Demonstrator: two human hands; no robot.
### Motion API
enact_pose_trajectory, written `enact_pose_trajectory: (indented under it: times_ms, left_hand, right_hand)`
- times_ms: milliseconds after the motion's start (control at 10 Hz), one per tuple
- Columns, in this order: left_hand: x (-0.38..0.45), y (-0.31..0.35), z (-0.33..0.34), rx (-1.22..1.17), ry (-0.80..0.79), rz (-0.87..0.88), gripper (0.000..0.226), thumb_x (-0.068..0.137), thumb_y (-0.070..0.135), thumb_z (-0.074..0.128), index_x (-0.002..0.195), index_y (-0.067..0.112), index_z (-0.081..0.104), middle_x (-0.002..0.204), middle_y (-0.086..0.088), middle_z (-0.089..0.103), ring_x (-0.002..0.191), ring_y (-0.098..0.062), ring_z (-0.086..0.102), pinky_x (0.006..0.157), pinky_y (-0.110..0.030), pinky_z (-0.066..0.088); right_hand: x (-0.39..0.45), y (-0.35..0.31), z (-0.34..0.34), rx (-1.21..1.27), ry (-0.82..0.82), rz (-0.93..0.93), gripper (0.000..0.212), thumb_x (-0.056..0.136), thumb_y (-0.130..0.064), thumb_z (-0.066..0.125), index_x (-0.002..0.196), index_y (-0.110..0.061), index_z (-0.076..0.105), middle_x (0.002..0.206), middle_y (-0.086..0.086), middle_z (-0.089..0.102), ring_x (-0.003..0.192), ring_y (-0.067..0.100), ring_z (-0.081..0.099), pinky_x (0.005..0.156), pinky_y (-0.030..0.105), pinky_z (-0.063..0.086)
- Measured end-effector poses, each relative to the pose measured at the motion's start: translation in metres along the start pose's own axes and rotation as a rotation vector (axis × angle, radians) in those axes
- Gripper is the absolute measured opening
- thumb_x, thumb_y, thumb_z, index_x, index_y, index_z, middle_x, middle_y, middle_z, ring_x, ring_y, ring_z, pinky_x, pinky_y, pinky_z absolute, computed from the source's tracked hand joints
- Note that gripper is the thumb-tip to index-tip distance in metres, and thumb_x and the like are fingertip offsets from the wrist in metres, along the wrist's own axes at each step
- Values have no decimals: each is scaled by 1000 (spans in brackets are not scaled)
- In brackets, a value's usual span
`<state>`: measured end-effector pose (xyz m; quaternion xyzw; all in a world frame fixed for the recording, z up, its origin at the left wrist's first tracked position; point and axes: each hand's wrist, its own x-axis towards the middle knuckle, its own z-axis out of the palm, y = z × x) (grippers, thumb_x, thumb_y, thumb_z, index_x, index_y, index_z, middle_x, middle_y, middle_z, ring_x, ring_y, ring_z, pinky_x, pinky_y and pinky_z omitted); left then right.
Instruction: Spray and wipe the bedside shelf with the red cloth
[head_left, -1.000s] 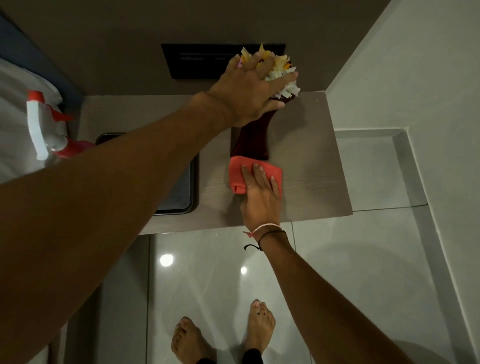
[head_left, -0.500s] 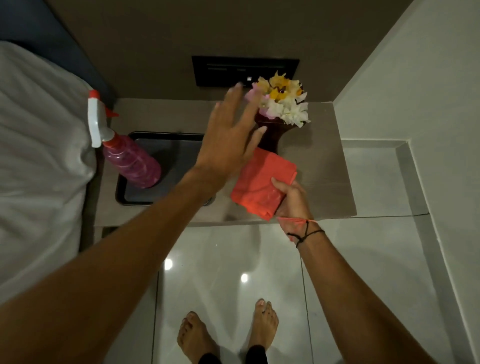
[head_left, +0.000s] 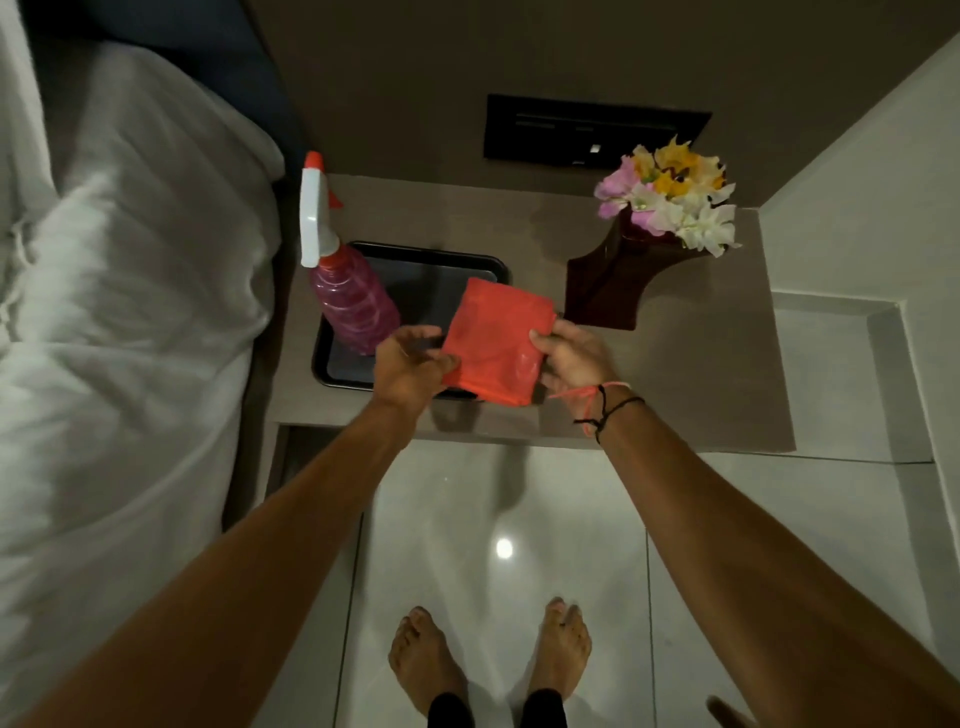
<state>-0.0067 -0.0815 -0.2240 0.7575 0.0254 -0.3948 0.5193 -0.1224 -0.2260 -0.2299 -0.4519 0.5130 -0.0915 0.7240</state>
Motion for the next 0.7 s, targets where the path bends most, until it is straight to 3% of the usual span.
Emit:
enact_pose_trajectory:
  times_ms: [100, 200, 300, 400, 500, 600, 700]
  left_hand:
    - [11, 3, 0, 153, 81, 78, 33, 90, -9, 72, 101, 21, 64, 100, -9, 71, 105, -31, 73, 103, -47, 62]
    - [14, 12, 4, 288, 77, 125, 35, 95, -6, 68, 127, 6, 67, 120, -11, 74, 112, -24, 69, 114, -35, 54]
    - [2, 25, 6, 469, -42, 179, 42, 101, 4, 64, 143, 7, 61, 131, -6, 69, 117, -20, 65, 107, -21, 45]
    - [-16, 48, 8, 583, -56, 336, 46, 105, 7, 57, 151, 5, 54, 156, -18, 55, 140, -36, 59, 120, -36, 45]
    - [-35, 94, 0, 666, -11, 513, 51, 104, 7, 56, 155, 8, 49, 170, -17, 39, 152, -38, 47, 129, -44, 37]
    - [-65, 177, -22, 717, 37, 690, 56, 105, 7, 54, 159, 7, 43, 172, -23, 32, 159, -39, 35, 131, -40, 28]
    - [-101, 255, -45, 824, 120, 874, 62, 105, 17, 56, 164, 12, 35, 174, -22, 28, 162, -37, 28, 131, -44, 30]
  right_hand:
    - [19, -10, 18, -185, 33, -3, 37, 95, 4, 53, 131, 0, 57, 127, 22, 64, 115, 33, 63, 97, 41, 52]
    - [31, -17, 29, -299, 33, -36, 51, 92, 14, 48, 141, 0, 48, 134, 18, 62, 114, 25, 62, 99, 35, 50]
    - [22, -23, 30, -486, -44, -141, 57, 89, 17, 45, 144, 1, 43, 138, 19, 56, 126, 24, 55, 97, 21, 41]
    - [7, -41, 24, -838, -94, -321, 61, 89, 2, 53, 148, -9, 40, 146, 14, 53, 137, 27, 48, 104, 16, 32]
    - [-15, -85, 23, -1168, -131, -501, 70, 91, -6, 53, 155, -18, 28, 160, 11, 34, 148, 28, 33, 119, 30, 26]
    - [-62, -168, 30, -1342, -33, -696, 70, 94, -12, 52, 157, -21, 22, 165, 13, 21, 149, 32, 30, 117, 43, 35]
    - [-104, -244, 28, -1457, 97, -820, 70, 96, -20, 53, 157, -21, 18, 165, 16, 19, 151, 31, 23, 116, 48, 35]
